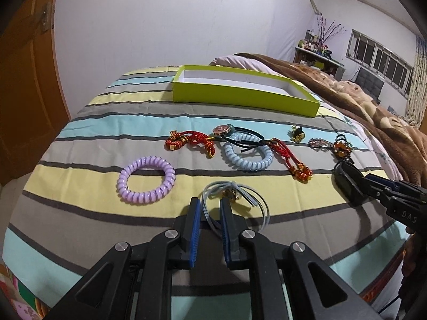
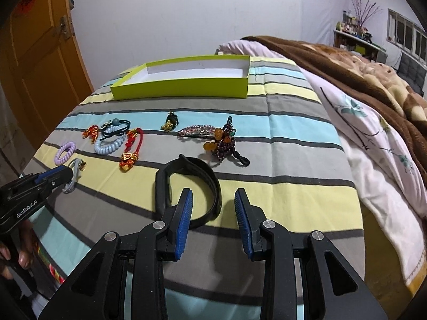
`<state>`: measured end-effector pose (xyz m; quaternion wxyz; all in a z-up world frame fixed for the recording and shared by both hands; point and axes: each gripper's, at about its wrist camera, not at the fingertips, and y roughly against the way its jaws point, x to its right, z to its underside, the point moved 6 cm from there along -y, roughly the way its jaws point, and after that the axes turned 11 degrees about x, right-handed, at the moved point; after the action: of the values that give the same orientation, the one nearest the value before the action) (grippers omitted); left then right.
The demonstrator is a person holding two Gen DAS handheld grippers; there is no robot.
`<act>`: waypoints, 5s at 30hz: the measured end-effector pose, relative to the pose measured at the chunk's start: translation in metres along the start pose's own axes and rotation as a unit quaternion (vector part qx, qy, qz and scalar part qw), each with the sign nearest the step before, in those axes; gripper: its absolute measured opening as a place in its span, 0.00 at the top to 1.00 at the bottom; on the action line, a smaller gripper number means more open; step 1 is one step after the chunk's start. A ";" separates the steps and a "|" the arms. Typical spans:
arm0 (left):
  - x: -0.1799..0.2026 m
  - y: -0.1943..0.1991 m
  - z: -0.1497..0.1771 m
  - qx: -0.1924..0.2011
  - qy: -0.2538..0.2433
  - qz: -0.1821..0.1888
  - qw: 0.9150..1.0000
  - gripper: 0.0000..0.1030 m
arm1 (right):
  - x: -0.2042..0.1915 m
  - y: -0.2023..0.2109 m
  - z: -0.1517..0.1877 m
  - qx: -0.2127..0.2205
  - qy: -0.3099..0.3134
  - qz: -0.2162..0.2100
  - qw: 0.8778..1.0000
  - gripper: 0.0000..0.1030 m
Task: Organize jewelry
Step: 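Grasp the grey wire ring with the left tool while the right tool grasps the black band, then carry both items into the lime-green box and open both tools, then lift both tools out of the box back toward the jewelry, then grasp the pink 'H' hair tie with the left tool while the right tool grasps the orange beaded keychain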
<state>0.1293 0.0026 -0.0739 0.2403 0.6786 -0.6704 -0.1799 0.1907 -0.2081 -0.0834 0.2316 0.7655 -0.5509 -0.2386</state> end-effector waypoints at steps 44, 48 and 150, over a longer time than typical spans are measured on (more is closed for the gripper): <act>0.015 -0.033 -0.134 0.072 -0.060 0.034 0.995 0.98 | -0.018 -0.033 -0.110 0.051 0.009 -0.024 0.998 0.92; 0.012 -0.068 -0.161 0.068 -0.062 0.033 0.995 0.98 | -0.012 -0.061 -0.137 0.047 0.009 -0.021 0.999 0.92; -0.001 0.021 -0.048 0.068 -0.024 0.048 0.996 0.89 | 0.009 0.015 -0.032 0.060 -0.032 -0.017 0.998 0.67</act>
<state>0.1393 0.0081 -0.0233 0.1854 0.6557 -0.7187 -0.1385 0.2025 -0.2181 -0.0504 0.1629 0.7793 -0.5582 -0.2336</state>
